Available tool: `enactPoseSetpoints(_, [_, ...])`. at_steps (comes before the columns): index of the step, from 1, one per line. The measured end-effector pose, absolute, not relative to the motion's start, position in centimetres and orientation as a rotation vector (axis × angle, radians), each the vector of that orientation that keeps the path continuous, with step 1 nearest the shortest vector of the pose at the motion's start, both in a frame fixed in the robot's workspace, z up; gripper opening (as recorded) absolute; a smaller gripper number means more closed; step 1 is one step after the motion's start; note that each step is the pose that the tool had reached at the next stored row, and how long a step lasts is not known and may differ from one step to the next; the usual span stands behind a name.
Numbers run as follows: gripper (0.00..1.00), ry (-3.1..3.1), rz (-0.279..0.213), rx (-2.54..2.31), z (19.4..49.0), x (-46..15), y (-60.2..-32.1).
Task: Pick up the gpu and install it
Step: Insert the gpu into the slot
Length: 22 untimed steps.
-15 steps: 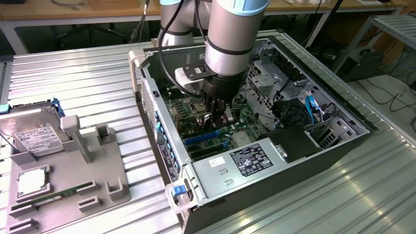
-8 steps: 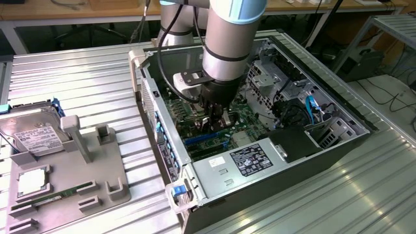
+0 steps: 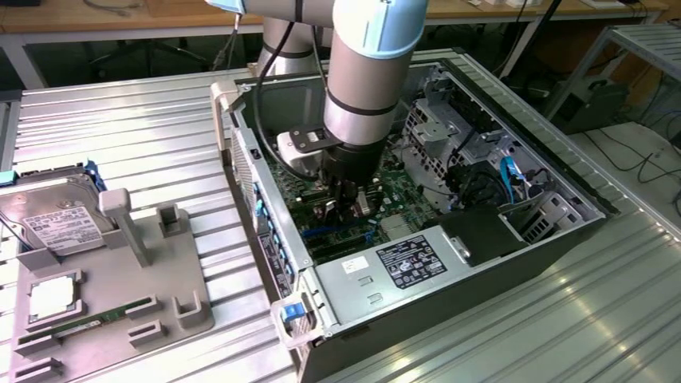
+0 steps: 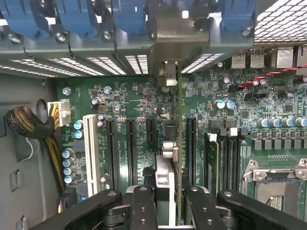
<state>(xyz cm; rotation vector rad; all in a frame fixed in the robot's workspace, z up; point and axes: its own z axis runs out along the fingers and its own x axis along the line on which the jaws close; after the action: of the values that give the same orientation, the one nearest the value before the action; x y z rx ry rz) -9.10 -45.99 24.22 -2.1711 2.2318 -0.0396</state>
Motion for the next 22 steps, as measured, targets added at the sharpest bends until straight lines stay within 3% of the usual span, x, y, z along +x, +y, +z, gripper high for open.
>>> enactPoseSetpoints(22, [0.28, 2.232, -0.04, -2.171, 23.48, -9.11, -45.77])
